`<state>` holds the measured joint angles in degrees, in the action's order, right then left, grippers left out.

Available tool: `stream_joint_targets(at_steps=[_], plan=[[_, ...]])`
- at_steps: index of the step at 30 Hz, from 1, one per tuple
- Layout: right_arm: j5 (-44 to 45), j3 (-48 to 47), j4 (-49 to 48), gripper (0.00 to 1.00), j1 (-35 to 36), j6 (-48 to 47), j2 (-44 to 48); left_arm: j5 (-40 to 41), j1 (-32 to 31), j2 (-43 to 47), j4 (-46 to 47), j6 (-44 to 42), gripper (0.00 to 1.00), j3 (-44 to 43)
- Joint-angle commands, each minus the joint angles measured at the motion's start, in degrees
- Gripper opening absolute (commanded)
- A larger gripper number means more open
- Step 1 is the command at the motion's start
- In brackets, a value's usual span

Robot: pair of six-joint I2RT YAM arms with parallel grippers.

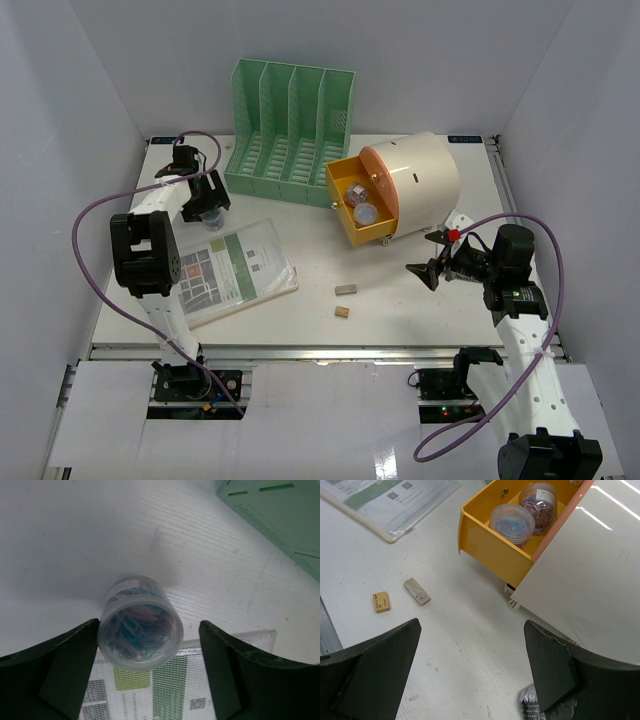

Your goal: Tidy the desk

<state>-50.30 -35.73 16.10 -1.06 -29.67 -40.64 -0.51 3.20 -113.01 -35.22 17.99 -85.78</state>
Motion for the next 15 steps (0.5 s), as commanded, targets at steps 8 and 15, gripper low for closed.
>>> stream_joint_targets(at_steps=[8, 15], plan=[[-0.58, 0.42, -1.60, 0.90, -0.26, -0.47, -0.40, -1.55, -0.13, 3.54, -0.42, -0.84, 0.34, 0.43], [-0.32, 0.57, -1.60, 0.90, -0.26, -0.47, -0.22, -8.73, -1.30, 10.89, 0.94, 1.16, 0.21, 0.40]])
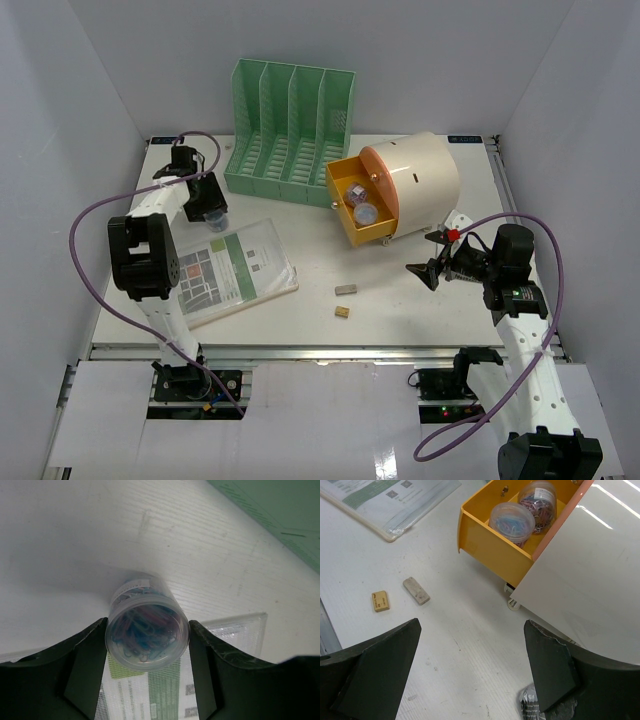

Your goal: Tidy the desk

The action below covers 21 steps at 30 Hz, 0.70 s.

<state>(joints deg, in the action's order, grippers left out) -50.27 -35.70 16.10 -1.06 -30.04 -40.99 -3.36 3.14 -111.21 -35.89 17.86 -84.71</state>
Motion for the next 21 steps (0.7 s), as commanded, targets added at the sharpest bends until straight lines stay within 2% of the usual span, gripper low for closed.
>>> stream_joint_targets(at_steps=[1, 6, 10, 17, 21], plan=[[-0.35, 0.55, -1.60, 0.90, -0.26, -0.10, 0.05, -7.28, -1.73, 10.35, 1.76, 1.67, 0.20, -1.09], [-0.28, 0.55, -1.61, 0.90, -0.26, -0.19, 0.03, -16.33, -6.56, 14.23, 3.26, 5.81, 0.20, -3.82], [-0.09, 0.55, -1.60, 0.90, -0.36, -0.28, -0.06, -19.80, -11.89, 14.57, 4.80, 8.01, 0.20, -6.88], [-0.08, 0.63, -1.60, 0.90, -0.60, -0.36, -0.06, -19.39, -22.78, 9.20, 6.88, 11.72, 0.20, -16.80], [0.00, 0.63, -1.60, 0.90, -0.70, -0.37, 0.10, -17.58, -26.15, 5.37, 6.97, 12.56, 0.20, -22.18]])
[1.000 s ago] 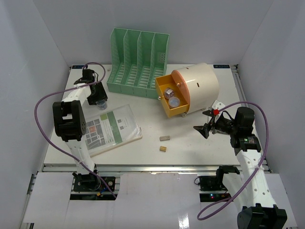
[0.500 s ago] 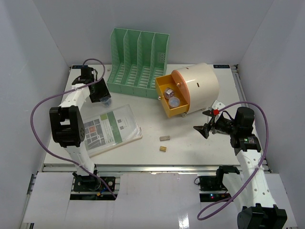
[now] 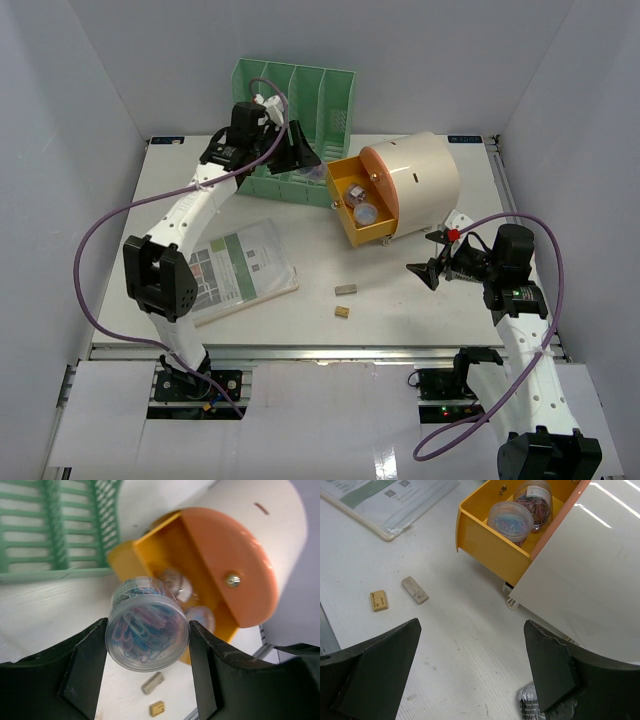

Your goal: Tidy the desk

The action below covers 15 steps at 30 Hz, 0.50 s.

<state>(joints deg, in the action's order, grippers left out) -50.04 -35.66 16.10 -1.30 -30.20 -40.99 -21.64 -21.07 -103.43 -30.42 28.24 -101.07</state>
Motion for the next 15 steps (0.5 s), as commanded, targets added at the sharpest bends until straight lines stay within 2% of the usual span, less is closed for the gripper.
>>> stream_joint_targets(at_steps=[1, 8, 15], plan=[[-0.23, 0.56, -1.60, 0.90, -0.43, -0.24, 0.12, 1.11, -2.75, -3.47, 1.50, 2.35, 0.21, -7.24], [-0.32, 0.50, -1.51, 0.90, -0.55, -0.29, 0.12, 4.01, -7.98, -11.06, -0.44, 2.83, 0.26, -16.74], [-0.50, 0.50, -1.60, 0.90, -0.64, -0.30, 0.22, 9.69, -9.32, -15.95, -4.17, 1.66, 0.43, -23.57]])
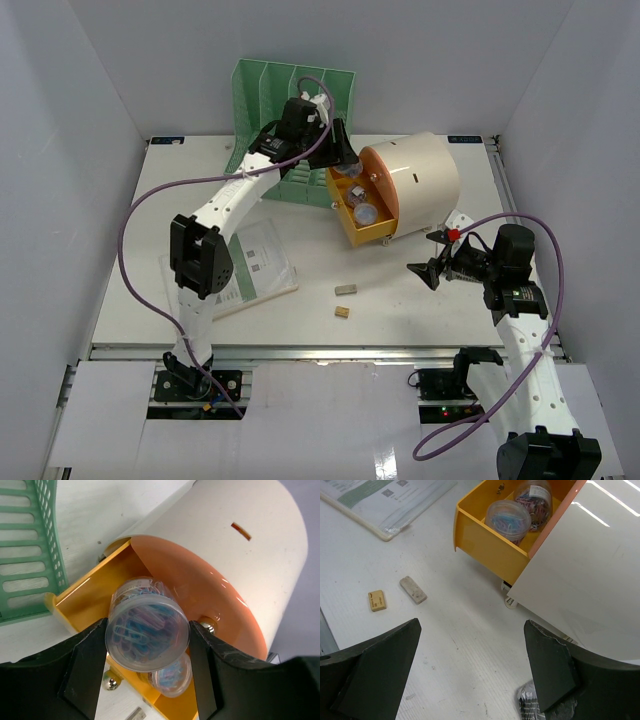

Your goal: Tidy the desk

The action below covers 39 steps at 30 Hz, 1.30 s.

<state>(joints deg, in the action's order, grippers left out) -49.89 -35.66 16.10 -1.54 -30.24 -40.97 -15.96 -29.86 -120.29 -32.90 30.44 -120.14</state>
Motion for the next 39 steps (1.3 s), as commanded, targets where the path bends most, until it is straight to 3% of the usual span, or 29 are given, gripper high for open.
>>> stream_joint_targets(at_steps=[1, 3, 8, 16, 21, 25, 27, 31, 33, 36, 39], plan=[[-0.65, 0.50, -1.60, 0.90, -0.39, -0.26, 0.19, 4.40, -0.55, 0.85, -1.72, -0.71, 0.44, -5.02], [-0.74, 0.50, -1.51, 0.90, -0.39, -0.26, 0.19, 5.84, -0.82, -0.64, -3.04, -1.08, 0.55, -7.11], [-0.74, 0.50, -1.51, 0.90, -0.39, -0.26, 0.03, 6.90, -1.23, -2.37, -4.69, -2.01, 0.94, -10.47], [-1.08, 0.68, -1.34, 0.90, -0.39, -0.59, -0.16, 7.41, -1.26, -2.00, -4.98, -3.41, 0.98, -12.61], [-5.10, 0.88, 0.55, 0.90, -0.39, -3.90, 0.25, 10.09, -1.32, 4.25, -3.01, -8.63, 0.98, -11.39], [-4.37, 0.38, -0.37, 0.94, -0.39, -2.19, -0.48, 11.27, -0.89, 18.66, 6.43, -11.48, 0.98, 8.06], [-0.78, -1.24, -2.29, 0.96, -0.37, 1.93, -1.58, 11.47, -0.16, 29.75, 12.87, -9.38, 0.98, 26.88], [9.86, -8.61, -4.48, 0.76, -0.47, 13.11, -4.86, 2.06, 6.26, 47.43, 26.79, -2.22, 0.95, 56.28], [12.61, -13.34, -4.38, 0.72, -0.77, 18.42, -7.70, -5.25, 12.20, 53.42, 33.14, 2.89, 0.88, 68.13], [15.10, -18.29, -6.98, 0.74, -1.20, 25.72, -10.62, -16.43, 14.79, 55.27, 45.12, 8.79, 0.78, 79.05], [19.75, -19.83, -12.21, 0.84, -1.40, 34.32, -14.52, -23.89, 14.96, 50.07, 59.99, 16.89, 0.69, 86.04]])
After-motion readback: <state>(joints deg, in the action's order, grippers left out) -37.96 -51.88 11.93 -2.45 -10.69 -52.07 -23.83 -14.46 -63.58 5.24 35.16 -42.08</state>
